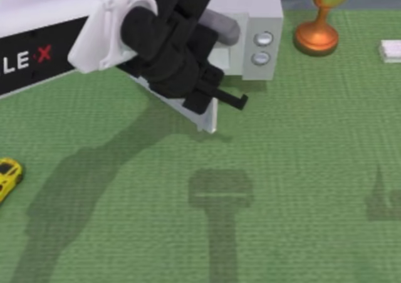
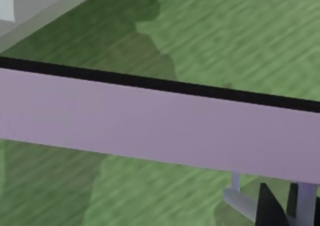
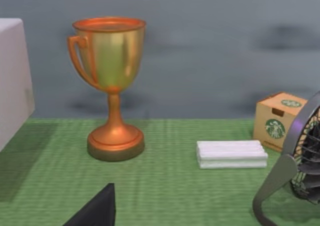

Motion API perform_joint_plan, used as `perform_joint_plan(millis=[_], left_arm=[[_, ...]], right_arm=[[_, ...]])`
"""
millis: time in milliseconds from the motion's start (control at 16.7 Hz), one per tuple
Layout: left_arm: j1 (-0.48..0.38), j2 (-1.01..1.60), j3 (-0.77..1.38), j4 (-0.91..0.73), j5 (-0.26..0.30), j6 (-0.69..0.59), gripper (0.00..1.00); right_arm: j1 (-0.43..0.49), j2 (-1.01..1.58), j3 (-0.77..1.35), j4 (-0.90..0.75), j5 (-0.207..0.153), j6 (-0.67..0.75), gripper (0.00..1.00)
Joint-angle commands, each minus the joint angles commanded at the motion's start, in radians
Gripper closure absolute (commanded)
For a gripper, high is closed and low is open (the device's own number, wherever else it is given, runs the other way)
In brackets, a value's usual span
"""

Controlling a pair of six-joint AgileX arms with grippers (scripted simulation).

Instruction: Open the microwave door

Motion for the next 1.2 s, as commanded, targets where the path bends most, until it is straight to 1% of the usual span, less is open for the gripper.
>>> perform_joint_plan(millis=[240,1200], left_arm=[[0.025,-0.037,-0.046,0.009,0.04,0.075,1.0],[0.027,-0.037,-0.049,0.008,0.041,0.079,1.0]], right_arm=[[0.0,0.0,0.0,0.0,0.0,0.0,0.0],[0.0,0.0,0.0,0.0,0.0,0.0,0.0]])
